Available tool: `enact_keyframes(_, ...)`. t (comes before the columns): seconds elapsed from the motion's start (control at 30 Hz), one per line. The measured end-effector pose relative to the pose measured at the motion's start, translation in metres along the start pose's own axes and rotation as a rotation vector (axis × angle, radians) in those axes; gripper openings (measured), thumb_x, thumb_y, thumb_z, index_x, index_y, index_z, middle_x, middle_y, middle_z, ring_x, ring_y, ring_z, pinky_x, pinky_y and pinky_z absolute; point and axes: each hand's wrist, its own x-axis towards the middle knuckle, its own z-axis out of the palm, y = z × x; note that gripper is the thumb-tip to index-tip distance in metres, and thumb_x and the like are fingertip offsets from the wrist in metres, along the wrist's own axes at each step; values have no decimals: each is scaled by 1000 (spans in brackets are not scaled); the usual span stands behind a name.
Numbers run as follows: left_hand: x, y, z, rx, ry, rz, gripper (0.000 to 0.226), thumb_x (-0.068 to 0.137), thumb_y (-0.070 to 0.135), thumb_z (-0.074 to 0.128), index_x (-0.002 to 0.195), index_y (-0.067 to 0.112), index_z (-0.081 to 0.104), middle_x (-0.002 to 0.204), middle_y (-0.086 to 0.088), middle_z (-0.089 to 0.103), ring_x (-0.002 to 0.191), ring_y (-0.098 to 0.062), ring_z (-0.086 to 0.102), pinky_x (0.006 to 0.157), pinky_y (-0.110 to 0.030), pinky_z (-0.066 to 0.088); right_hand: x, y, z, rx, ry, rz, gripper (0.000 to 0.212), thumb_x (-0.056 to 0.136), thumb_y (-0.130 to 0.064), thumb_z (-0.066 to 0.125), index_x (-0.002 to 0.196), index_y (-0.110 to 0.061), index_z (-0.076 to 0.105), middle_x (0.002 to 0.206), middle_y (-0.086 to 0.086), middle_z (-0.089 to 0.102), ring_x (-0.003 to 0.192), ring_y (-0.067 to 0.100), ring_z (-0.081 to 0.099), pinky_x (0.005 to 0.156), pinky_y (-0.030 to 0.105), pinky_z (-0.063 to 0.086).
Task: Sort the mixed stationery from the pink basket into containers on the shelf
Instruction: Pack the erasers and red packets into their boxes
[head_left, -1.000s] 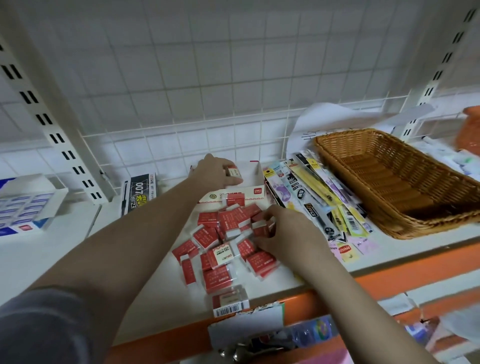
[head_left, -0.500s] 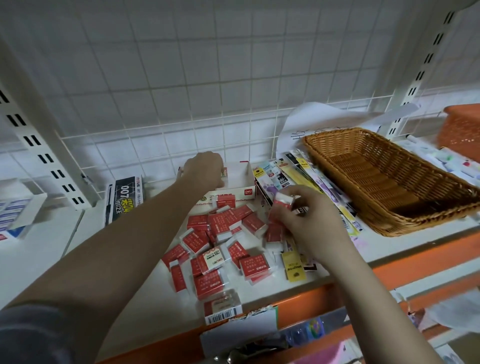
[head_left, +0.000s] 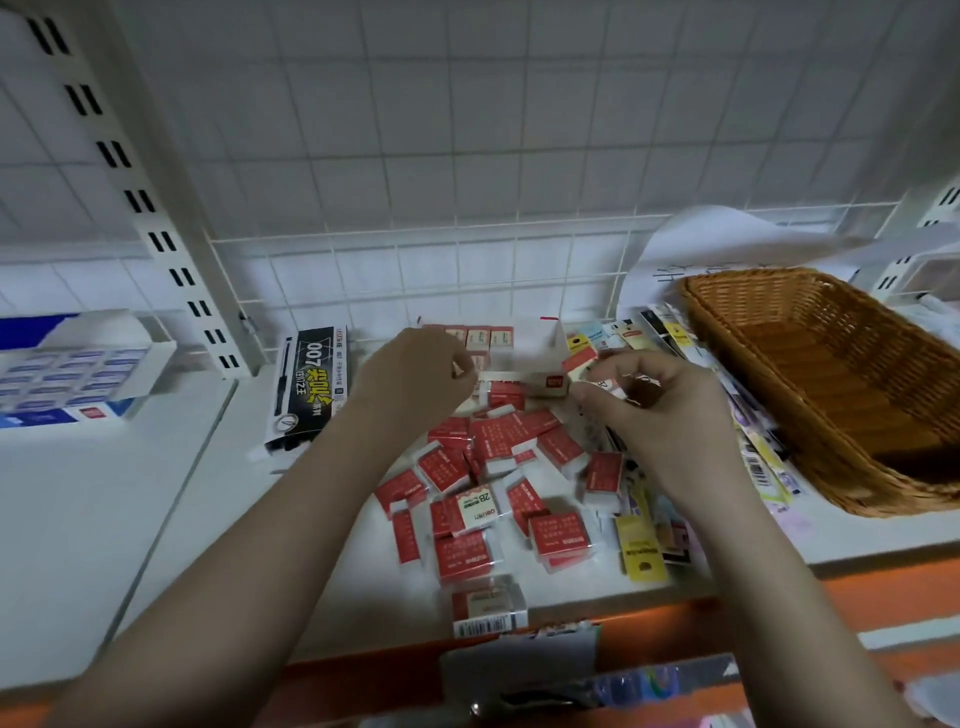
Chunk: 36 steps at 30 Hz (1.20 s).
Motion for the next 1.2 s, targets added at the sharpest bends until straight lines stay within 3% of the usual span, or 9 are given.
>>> enact_keyframes(0.13,-23,-8,7,-49,-199,-15,31,95,29,53,124,22,61,127,2,59,108,-13,56,92,-25,44,9,1,14,33,-48,31,29,81,-2,69,91,-28,61,84,-11,65,74,1,61,59,15,48)
enact_keyframes(0.27,-30,-12,8,-157,-349,11,30,98,25,48,125,30,59,118,7,64,92,-6,59,78,-17,44,21,-3,20,-17,-127,51,38,86,-5,64,114,-30,58,87,-7,59,70,1,56,50,5,42)
enact_keyframes(0.4,-33,-19,4,-194,-381,-32,28,93,24,58,120,28,63,110,7,66,97,-10,63,84,-26,51,45,-7,29,-40,-172,62,17,85,-11,68,92,-27,66,80,-6,61,73,9,59,59,17,46)
enact_keyframes(0.57,-40,-24,0,-110,-184,-152,39,90,23,61,128,21,58,125,2,58,107,-15,58,90,-24,46,85,-6,49,-157,-181,21,8,83,-15,70,90,-19,67,78,-1,63,63,11,55,57,18,46)
enact_keyframes(0.73,-63,-31,-1,-182,75,-250,23,92,21,58,111,14,69,93,-1,69,86,-15,61,66,-16,36,120,10,72,-268,-218,88,8,83,-17,71,89,-11,70,85,7,69,71,15,60,84,35,54)
enact_keyframes(0.83,-75,-31,4,-328,132,-328,23,95,25,53,108,16,69,81,3,66,75,-12,62,67,-18,42,127,15,82,-368,-260,80,14,86,-17,68,93,-6,72,95,10,69,74,11,56,63,10,44)
enact_keyframes(1.0,-90,-34,9,-393,195,-394,24,98,27,46,99,19,69,80,7,65,78,-12,61,71,-23,42,130,8,83,-402,-319,128,12,87,-11,64,89,-1,71,69,9,64,47,8,50,40,10,37)
enact_keyframes(1.13,-94,-40,10,-442,274,-460,27,97,31,48,100,18,72,86,3,68,88,-15,60,61,-17,34,127,-1,71,-386,-531,286,5,84,-6,68,83,-2,65,67,14,62,54,18,56,45,22,51)
enact_keyframes(1.2,-95,-43,11,-502,282,-491,28,94,35,52,106,19,71,95,3,70,97,-15,60,67,-15,33,125,2,69,-407,-549,288,7,83,-5,69,79,-3,63,74,19,66,65,26,64,58,26,57)
